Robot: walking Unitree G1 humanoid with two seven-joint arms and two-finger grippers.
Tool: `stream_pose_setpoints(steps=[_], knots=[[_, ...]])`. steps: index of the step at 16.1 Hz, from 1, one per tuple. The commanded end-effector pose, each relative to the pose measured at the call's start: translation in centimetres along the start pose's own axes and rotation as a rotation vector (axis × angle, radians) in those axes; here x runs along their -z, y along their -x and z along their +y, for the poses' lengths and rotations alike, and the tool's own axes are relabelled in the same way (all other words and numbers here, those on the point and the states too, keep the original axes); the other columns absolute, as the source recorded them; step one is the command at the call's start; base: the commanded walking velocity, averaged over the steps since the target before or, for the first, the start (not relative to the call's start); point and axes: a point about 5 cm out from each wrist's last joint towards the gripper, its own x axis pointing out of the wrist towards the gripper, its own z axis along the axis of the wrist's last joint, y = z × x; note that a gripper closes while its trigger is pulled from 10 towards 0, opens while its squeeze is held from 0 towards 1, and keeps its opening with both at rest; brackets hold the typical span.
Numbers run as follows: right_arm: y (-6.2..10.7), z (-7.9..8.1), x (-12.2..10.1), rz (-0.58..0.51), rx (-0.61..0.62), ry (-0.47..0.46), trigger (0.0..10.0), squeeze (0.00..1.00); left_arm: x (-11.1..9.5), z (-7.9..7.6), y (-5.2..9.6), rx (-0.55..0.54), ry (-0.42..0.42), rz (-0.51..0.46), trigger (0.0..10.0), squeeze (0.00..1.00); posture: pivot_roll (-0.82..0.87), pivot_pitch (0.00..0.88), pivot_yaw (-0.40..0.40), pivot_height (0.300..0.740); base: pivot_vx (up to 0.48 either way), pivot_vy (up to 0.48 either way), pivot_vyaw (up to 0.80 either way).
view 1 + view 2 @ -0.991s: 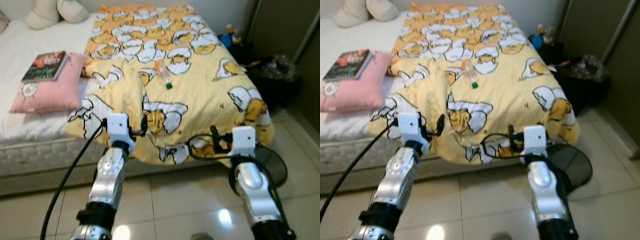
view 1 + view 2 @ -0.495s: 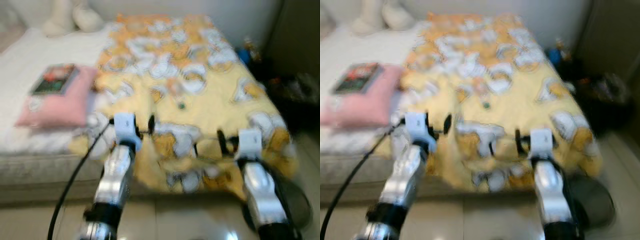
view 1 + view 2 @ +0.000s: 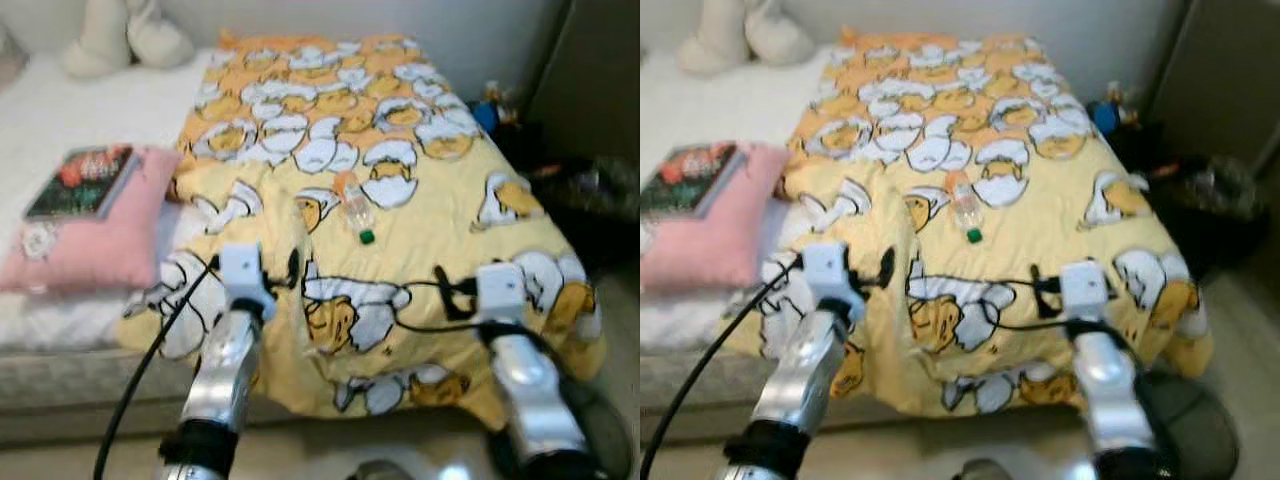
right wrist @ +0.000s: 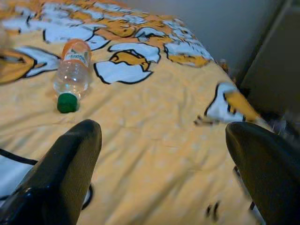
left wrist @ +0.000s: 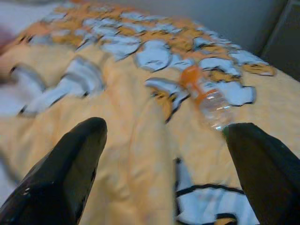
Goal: Clean up the room
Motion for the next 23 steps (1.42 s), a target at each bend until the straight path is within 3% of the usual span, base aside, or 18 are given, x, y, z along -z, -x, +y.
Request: stream_pose_setpoints(steps=[1,4,8,13,18,23], knots=[[0.0,0.4,-0.5,-0.005,-0.046,-0.006,10.0,0.00,0.7,0.8,0.6,-0.046,-0.023,0.024,10.0,0.00,-0.22,0.000,-0.045,0.732,0.000,0.000,0.00],[-0.3,-0.6,0.1,0.035,-0.033,-0.013,10.0,0.00,1.3,-0.5,0.8,-0.044,-0.017,0.036,10.0,0.00,-0.22,0.000,-0.054,0.732,0.000,-0.419,0.00],[-0.3,0.6,0.1,0.038,-0.046,-0.044,10.0,0.00,0.0,-2.3,0.3,0.041,-0.104,-0.018,10.0,0.00,-0.22,0.000,-0.014,0.732,0.000,-0.458,0.57],[0.0,1.6,0.2,0.022,-0.009,-0.069,10.0,0.00,-0.7,-2.3,-1.0,0.097,-0.148,-0.010,10.0,0.00,-0.25,0.000,0.049,0.736,0.000,-0.433,0.39],[-0.3,2.1,-0.4,-0.012,0.022,-0.077,10.0,0.00,-1.8,-2.1,-1.7,0.138,-0.126,-0.049,10.0,0.00,-0.28,0.000,0.093,0.736,0.000,0.000,0.00],[-1.1,2.1,-1.4,-0.044,0.033,-0.068,10.0,0.00,-3.0,-2.3,-1.9,0.151,-0.125,-0.113,10.0,0.00,-0.27,0.000,0.091,0.736,0.480,0.000,0.00]])
